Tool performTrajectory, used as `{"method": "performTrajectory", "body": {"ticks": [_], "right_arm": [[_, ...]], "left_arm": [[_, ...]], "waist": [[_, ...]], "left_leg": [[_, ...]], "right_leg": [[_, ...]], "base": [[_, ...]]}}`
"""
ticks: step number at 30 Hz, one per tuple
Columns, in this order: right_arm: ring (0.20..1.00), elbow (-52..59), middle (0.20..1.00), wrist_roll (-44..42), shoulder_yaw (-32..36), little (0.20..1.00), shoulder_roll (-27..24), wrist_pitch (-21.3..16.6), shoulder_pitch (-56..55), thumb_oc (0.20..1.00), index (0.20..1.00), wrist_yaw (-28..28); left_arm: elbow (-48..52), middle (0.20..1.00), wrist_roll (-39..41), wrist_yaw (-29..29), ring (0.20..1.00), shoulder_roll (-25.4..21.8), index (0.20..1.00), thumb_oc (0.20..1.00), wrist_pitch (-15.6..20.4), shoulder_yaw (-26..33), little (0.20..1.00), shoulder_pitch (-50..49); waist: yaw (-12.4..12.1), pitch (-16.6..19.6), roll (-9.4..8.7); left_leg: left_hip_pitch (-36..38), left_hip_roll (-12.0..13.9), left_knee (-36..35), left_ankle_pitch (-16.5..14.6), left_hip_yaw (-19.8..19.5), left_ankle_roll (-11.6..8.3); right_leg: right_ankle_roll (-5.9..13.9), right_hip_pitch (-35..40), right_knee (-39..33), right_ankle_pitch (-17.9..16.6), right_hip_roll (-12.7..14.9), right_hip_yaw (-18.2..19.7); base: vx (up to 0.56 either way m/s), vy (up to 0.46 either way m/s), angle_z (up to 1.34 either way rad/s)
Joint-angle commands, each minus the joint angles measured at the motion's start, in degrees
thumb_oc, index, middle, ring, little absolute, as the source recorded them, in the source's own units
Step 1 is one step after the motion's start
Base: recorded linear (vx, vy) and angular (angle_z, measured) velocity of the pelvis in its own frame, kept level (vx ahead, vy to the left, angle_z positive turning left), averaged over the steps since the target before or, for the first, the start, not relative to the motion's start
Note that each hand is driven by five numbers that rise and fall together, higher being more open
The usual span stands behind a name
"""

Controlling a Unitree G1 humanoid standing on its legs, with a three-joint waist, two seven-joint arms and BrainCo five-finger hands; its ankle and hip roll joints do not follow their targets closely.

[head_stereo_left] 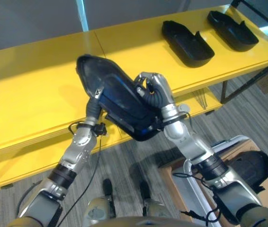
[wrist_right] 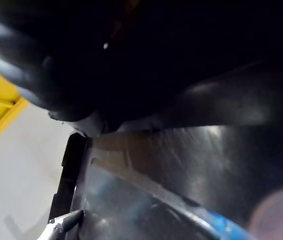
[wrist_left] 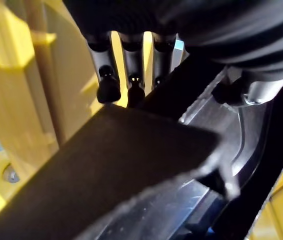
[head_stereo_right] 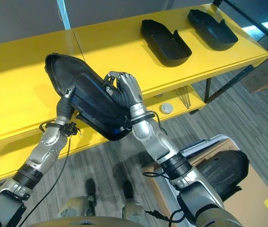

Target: Move parts from the plastic box to the shelf.

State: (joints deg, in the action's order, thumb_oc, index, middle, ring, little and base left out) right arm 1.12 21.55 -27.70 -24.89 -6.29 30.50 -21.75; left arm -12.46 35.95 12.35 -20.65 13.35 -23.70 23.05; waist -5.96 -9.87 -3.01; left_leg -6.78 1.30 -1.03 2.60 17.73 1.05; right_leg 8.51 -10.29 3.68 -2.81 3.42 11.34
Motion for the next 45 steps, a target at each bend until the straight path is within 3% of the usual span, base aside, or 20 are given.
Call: {"method": "performTrajectory", "body": {"ticks": [1,3,4,5,7,13,16,18,19,20,22,26,30,33,36,41,45], "right_arm": [[0.200,8.74,0.200,-8.96,-4.72,0.200,7.10,-9.79,6.18,0.200,0.200,5.03],[0.200,8.73,0.200,-12.44,-4.38,0.200,6.38,-10.55,5.86,0.200,0.200,6.24],[0.200,8.62,0.200,-13.80,-4.29,0.200,5.92,-10.69,5.81,0.200,0.200,6.66],[0.200,8.62,0.200,-13.80,-4.29,0.200,5.92,-10.69,5.81,0.200,0.200,6.66],[0.200,6.64,0.200,-18.80,-4.15,0.200,5.37,-11.23,6.24,0.200,0.200,8.35],[0.200,4.99,0.200,-24.75,-3.48,0.200,4.97,-11.31,5.13,0.200,0.200,10.29],[0.200,5.35,0.200,-29.51,-3.43,0.200,3.35,-11.56,3.82,0.200,0.200,12.99],[0.225,4.92,0.225,-30.78,-2.61,0.225,1.41,-10.44,2.65,0.225,0.225,13.75],[0.821,4.97,0.821,-30.80,-2.60,0.821,1.37,-10.42,2.62,0.821,0.821,13.77],[1.000,5.02,1.000,-31.59,-2.31,1.000,1.11,-10.04,1.74,1.000,1.000,14.14],[1.000,4.15,1.000,-33.03,-1.84,1.000,1.03,-9.91,0.57,1.000,1.000,14.67],[1.000,1.30,1.000,-37.25,-0.17,1.000,1.32,-10.47,-2.38,1.000,1.000,14.99],[1.000,0.61,1.000,-38.10,3.00,1.000,0.86,-10.45,-6.30,1.000,1.000,14.90],[1.000,1.23,1.000,-38.74,10.07,1.000,0.57,-10.66,-13.80,1.000,1.000,14.03],[1.000,1.76,1.000,-38.88,12.41,1.000,0.64,-10.60,-15.81,1.000,1.000,13.68],[1.000,3.68,1.000,-37.95,18.64,1.000,-0.13,-10.66,-22.15,1.000,1.000,13.83],[1.000,4.57,1.000,-37.07,19.83,1.000,-1.04,-10.37,-25.39,1.000,1.000,15.17]], "left_arm": [[-0.23,0.200,-2.65,-1.06,0.200,2.37,0.200,0.200,3.09,-3.89,0.200,7.83],[1.15,0.200,-3.55,-1.00,0.200,2.13,0.200,0.200,3.35,-3.44,0.200,7.57],[1.85,0.200,-3.85,-1.02,0.200,2.05,0.200,0.200,3.47,-3.31,0.200,7.39],[1.85,0.200,-3.85,-1.02,0.200,2.05,0.200,0.200,3.47,-3.31,0.200,7.39],[4.38,0.200,-4.80,-0.56,0.200,2.10,0.200,0.200,4.28,-2.24,0.200,6.87],[7.61,0.200,-4.82,-0.14,0.200,2.12,0.200,0.200,5.49,0.39,0.200,4.05],[11.11,0.200,-4.46,0.36,0.200,0.93,0.200,0.200,6.79,3.77,0.200,-0.06],[10.57,0.200,-4.58,0.04,0.200,1.27,0.200,0.200,6.32,4.69,0.200,-1.40],[10.59,0.200,-4.59,0.04,0.200,1.29,0.200,0.200,6.31,4.70,0.200,-1.43],[10.41,0.200,-4.98,0.18,0.200,1.08,0.200,0.200,6.14,5.16,0.200,-1.68],[10.13,0.200,-5.98,0.36,0.200,-0.08,0.200,0.200,5.83,6.21,0.200,-2.24],[9.63,0.200,-9.01,1.18,0.200,-3.75,0.200,0.200,6.00,8.30,0.200,-2.04],[8.89,0.200,-11.24,1.45,0.200,-5.26,0.200,0.200,5.62,9.51,0.200,-2.18],[6.01,0.200,-14.10,2.47,0.200,-9.33,0.200,0.200,4.81,12.55,0.200,-1.83],[4.32,0.200,-14.07,3.06,0.200,-10.83,0.200,0.200,4.70,13.91,0.200,-1.47],[-1.52,0.200,-14.48,3.40,0.200,-17.39,0.200,0.200,3.00,18.09,0.200,0.42],[-7.10,0.200,-13.05,2.65,0.200,-21.01,0.200,0.200,2.21,18.43,0.200,4.05]], "waist": [[-1.40,-0.07,1.74],[-0.75,-0.70,2.22],[-0.70,-0.97,2.10],[-0.70,-0.97,2.10],[-1.34,-1.40,1.83],[-1.57,-0.53,2.75],[-1.96,0.01,5.37],[-1.15,-0.49,6.52],[-1.03,-0.52,6.57],[-0.78,-0.63,6.61],[-0.42,-0.08,6.28],[-0.62,0.59,6.30],[-0.40,1.31,6.21],[0.52,2.30,6.32],[0.90,2.55,6.03],[3.00,2.68,5.62],[4.63,2.15,5.56]], "left_leg": [[3.15,0.89,6.09,-11.63,-3.19,-2.50],[4.00,0.22,5.88,-11.90,-3.51,-2.39],[4.10,-0.63,5.97,-12.16,-4.17,-2.17],[4.10,-0.63,5.97,-12.16,-4.17,-2.17],[4.76,-2.31,6.75,-13.70,-6.81,-1.89],[5.97,-2.42,6.90,-13.95,-8.97,-2.83],[3.60,-2.51,16.40,-14.04,-10.70,-5.86],[1.45,-1.05,20.88,-11.67,-10.09,-8.09],[1.40,-1.04,21.04,-11.75,-10.22,-8.11],[0.78,-0.22,20.61,-11.56,-9.90,-8.24],[0.95,0.78,17.02,-12.18,-10.29,-7.75],[0.27,3.07,8.79,-8.21,-12.34,-8.49],[1.38,3.87,6.71,-7.46,-9.96,-8.72],[4.14,3.16,2.99,-6.57,-7.27,-8.49],[4.99,2.93,1.99,-6.47,-6.32,-8.22],[5.99,3.00,-0.21,-6.01,-3.26,-7.89],[5.62,3.45,-1.45,-5.11,-1.83,-8.08]], "right_leg": [[6.49,0.31,6.13,2.80,2.70,-1.43],[6.49,-1.22,6.31,7.38,-2.35,-0.98],[6.13,-1.24,5.74,7.89,-4.15,-0.77],[6.13,-1.24,5.74,7.89,-4.15,-0.77],[4.27,1.39,3.30,7.91,-5.78,-2.59],[3.08,3.69,2.25,8.46,-5.23,-5.83],[0.71,6.31,2.77,10.76,-3.89,-7.60],[-0.75,8.40,3.33,12.26,-2.49,-9.11],[-0.77,8.46,3.36,12.31,-2.50,-9.23],[-0.95,8.71,3.63,12.57,-1.83,-9.42],[-0.76,8.42,3.64,12.58,-0.82,-9.57],[-0.28,7.82,2.13,12.40,-1.15,-9.75],[0.41,9.39,0.19,12.24,-1.45,-10.11],[1.24,9.90,-0.75,11.52,-1.15,-8.69],[1.61,9.85,-1.16,11.16,-0.96,-7.85],[2.71,8.31,-2.33,9.66,-1.28,-5.54],[3.11,6.36,-2.65,8.89,-1.83,-4.74]], "base": [[0.10,0.152,0.30],[0.07,0.138,0.26],[0.04,0.079,0.11],[0.06,0.007,0.29],[0.11,-0.102,0.45],[0.13,-0.133,0.59],[0.21,-0.107,0.56],[0.08,0.029,0.78],[0.04,0.057,0.86],[0.03,0.058,0.91],[0.05,0.079,0.22],[0.03,0.055,0.14],[0.08,0.079,-0.30],[0.13,0.159,-0.17],[0.06,0.077,-0.22],[0.05,0.075,-0.24],[-0.01,0.039,-0.30]]}}
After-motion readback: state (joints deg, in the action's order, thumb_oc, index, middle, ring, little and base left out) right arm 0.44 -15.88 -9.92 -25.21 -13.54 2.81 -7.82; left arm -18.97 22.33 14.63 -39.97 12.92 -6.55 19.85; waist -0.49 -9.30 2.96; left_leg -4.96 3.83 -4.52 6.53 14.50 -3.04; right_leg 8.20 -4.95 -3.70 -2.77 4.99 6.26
